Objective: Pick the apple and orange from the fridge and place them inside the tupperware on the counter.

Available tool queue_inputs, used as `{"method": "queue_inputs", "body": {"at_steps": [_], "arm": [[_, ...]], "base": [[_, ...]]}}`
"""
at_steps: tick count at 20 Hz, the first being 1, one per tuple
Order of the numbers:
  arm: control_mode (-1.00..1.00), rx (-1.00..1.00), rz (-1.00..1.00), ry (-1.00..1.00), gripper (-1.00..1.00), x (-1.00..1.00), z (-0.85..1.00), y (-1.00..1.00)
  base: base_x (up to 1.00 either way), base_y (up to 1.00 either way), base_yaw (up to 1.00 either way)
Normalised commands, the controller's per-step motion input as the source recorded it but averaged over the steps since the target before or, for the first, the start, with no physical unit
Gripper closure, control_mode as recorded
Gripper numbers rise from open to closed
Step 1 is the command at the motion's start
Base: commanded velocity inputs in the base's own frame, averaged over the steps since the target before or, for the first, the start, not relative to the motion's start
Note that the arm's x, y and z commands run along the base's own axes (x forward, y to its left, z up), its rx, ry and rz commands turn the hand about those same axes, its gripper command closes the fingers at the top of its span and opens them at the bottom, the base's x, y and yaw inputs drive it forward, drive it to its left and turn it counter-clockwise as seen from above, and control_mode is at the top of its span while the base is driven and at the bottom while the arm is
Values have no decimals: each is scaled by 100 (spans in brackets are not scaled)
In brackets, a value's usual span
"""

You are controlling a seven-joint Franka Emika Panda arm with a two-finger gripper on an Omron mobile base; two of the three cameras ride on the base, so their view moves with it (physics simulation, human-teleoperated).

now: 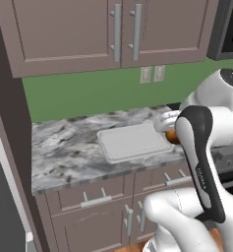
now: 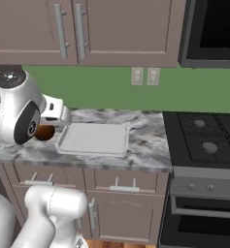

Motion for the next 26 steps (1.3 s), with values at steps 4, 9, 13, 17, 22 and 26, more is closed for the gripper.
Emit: {"method": "queue_inputs", "body": {"at_steps": [4,9,13,17,22,26], "arm": [[-100,0,0,-10,100,18,-48,-19],[-100,0,0,-12,100,44,-36,-16],[-100,0,0,-7,100,61,-26,-10],[-100,0,0,-2,100,67,-23,-8],[-100,0,0,0,100,74,-24,-2],[-100,1,0,0,100,70,-21,0]], "base": [[0,0,0],[0,0,0],[0,0,0],[0,0,0],[0,0,0],[0,0,0]]}}
